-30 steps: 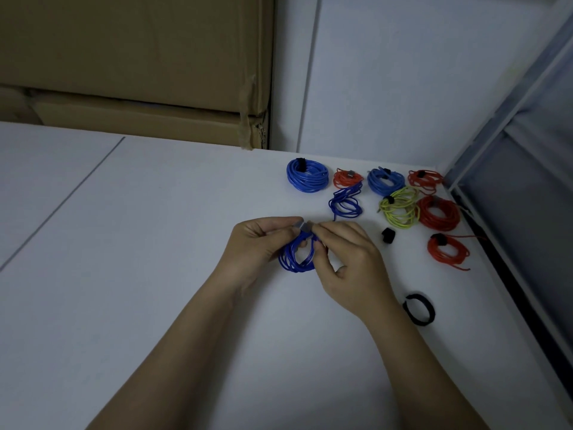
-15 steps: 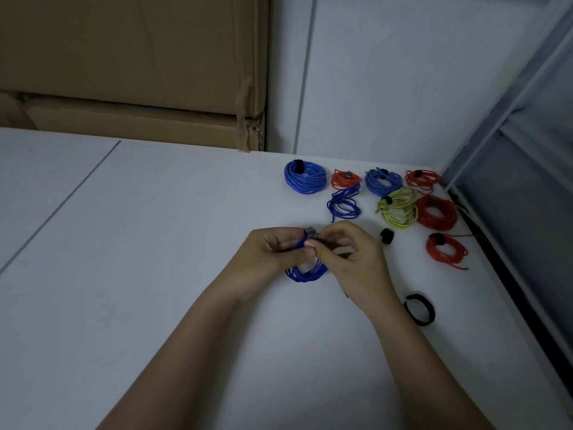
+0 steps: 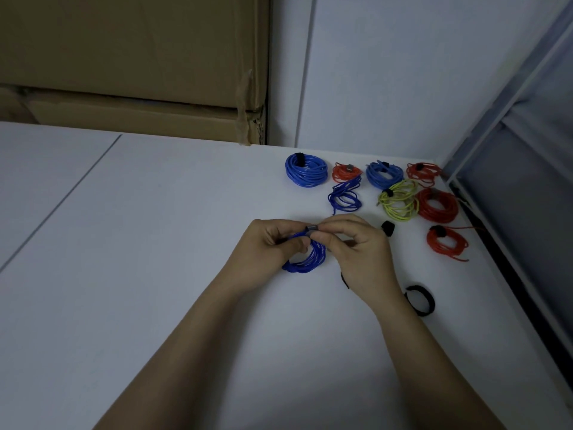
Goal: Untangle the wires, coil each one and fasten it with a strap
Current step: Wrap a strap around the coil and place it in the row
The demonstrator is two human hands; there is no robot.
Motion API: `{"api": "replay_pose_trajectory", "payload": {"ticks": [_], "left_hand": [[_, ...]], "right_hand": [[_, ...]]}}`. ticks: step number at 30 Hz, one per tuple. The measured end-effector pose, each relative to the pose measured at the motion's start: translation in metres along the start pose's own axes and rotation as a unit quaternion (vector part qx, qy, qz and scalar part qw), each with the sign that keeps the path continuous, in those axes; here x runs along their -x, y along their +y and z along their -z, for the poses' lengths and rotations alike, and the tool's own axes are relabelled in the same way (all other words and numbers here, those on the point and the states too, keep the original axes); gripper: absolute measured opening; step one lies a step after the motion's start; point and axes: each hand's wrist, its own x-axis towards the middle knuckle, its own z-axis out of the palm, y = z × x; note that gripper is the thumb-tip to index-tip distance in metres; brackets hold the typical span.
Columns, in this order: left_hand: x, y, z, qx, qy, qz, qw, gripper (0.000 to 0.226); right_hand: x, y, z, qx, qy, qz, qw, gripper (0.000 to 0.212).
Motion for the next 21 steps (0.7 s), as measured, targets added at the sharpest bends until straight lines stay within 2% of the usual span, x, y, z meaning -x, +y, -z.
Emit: {"api": "replay_pose_trajectory", "payload": {"ticks": [4, 6, 10, 15, 18, 21], "left_hand": [[0.0, 0.0, -0.002, 0.005, 0.0, -0.002, 1.0, 0.034], [0.0, 0.0, -0.001, 0.006, -0.008, 0.0, 1.0, 0.027], [-0.001, 0.001, -0.001, -0.006, -0.019, 0.006, 1.0, 0.022], [-0.001, 0.003, -0.001, -0.073, -0.014, -0.014, 0.997, 0.023], [0.0, 0.004, 0.002, -0.058, -0.008, -0.016, 0.998, 0.025], [0.001, 0.005, -0.001, -0.033, -0.036, -0.018, 0.999, 0.029]], "right_hand": [[-0.001, 0.003, 0.006, 0.132, -0.001, 0.089, 0.987, 0.007], [-0.002, 0.0, 0.01, 0.098, -0.029, 0.053, 0.993, 0.007], [-0.003, -0.008, 0.017, 0.011, -0.08, -0.049, 0.996, 0.027], [-0.004, -0.011, 0.022, -0.052, -0.132, -0.138, 0.98, 0.026], [-0.005, -0.011, 0.024, -0.142, -0.129, -0.18, 0.965, 0.023], [-0.009, -0.014, 0.022, -0.19, -0.082, -0.198, 0.958, 0.013]]}}
